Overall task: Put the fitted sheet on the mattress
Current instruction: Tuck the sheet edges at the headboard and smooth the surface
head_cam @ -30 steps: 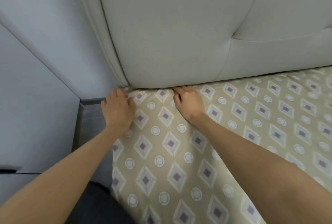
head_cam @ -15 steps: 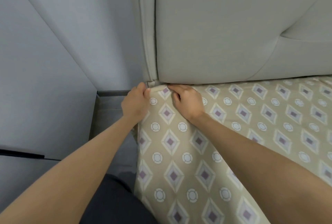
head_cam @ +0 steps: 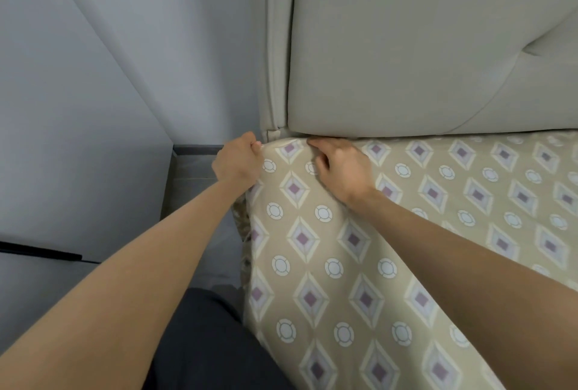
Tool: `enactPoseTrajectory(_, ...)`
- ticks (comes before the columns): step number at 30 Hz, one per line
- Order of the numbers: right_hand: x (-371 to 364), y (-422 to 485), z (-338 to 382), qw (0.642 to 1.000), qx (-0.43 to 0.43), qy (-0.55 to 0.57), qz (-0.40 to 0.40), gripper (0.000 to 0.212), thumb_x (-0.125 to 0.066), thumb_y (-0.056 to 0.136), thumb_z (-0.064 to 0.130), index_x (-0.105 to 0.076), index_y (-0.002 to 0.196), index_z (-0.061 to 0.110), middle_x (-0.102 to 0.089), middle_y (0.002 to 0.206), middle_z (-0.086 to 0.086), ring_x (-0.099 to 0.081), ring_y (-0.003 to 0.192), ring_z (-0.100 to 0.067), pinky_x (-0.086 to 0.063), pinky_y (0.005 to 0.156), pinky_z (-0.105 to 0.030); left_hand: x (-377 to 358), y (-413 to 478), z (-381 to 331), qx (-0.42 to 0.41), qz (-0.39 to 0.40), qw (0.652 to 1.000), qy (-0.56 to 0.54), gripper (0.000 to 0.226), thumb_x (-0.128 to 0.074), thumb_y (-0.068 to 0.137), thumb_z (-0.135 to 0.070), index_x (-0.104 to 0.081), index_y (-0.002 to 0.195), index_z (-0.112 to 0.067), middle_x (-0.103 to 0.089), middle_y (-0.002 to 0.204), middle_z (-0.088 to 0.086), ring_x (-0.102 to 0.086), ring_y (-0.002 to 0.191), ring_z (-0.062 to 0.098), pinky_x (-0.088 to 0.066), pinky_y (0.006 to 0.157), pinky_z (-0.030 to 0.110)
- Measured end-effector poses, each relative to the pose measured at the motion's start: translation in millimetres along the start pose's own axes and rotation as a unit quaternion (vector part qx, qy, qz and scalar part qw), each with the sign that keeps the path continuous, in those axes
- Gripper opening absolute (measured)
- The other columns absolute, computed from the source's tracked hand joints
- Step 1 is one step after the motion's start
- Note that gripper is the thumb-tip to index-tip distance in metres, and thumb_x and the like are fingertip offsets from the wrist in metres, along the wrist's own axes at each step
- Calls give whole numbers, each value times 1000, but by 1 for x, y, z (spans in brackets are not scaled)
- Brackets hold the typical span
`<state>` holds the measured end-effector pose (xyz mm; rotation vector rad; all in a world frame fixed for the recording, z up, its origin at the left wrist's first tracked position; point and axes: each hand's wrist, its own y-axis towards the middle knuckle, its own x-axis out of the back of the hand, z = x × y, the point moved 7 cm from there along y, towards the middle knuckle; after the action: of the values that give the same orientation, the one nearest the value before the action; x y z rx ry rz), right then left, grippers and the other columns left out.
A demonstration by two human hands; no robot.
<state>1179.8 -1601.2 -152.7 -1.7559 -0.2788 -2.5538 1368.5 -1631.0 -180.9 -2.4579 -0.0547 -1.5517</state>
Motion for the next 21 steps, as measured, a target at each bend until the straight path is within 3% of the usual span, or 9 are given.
enactPoseTrajectory(5, -8, -3, -8, 997, -22, 30, -63, 37, -43, 87, 20, -67, 115, 18, -69, 108, -1, -60, 102, -24, -46, 85, -29, -8, 7, -2, -23, 38, 999, -16, 25, -34, 101, -30, -46, 86, -14, -53, 86, 6, -47, 82, 27, -36, 71, 33)
enactPoseTrajectory(10, -10, -3, -4, 997, -11, -6, -75, 41, -39, 83, 22, -70, 110, 16, -71, 103, -1, -63, 96, -25, -49, 82, -28, -11, 7, -2, -46, 51, 997, -29, 25, -34, 100, -31, -43, 85, -13, -63, 97, 15, -57, 92, 36, -40, 72, 36)
enactPoseTrajectory(15, -8, 0, 4, 999, -30, -44, 8, 33, -46, 94, 21, -65, 120, 15, -68, 115, -5, -60, 106, -30, -47, 92, -33, -10, 12, -4, -41, 177, 983, -3, 30, -33, 98, -34, -49, 105, -10, -64, 111, 16, -61, 102, 38, -49, 88, 41)
enactPoseTrajectory(18, 0, -1, 8, 988, -54, -54, 133, 42, -49, 95, 20, -51, 137, 20, -51, 141, -3, -45, 130, -26, -34, 108, -33, 5, 10, -13, -48, 238, 969, 43, 30, -37, 96, -30, -50, 115, -11, -61, 121, 16, -58, 110, 36, -48, 92, 41)
enactPoseTrajectory(21, 31, -20, 10, 975, -125, -16, 182, 46, -47, 94, 22, -48, 140, 23, -36, 152, -1, -35, 137, -24, -37, 109, -36, 28, -11, -33, -83, 263, 955, 109, 33, -37, 97, -24, -50, 125, -12, -55, 130, 13, -53, 118, 33, -44, 91, 39)
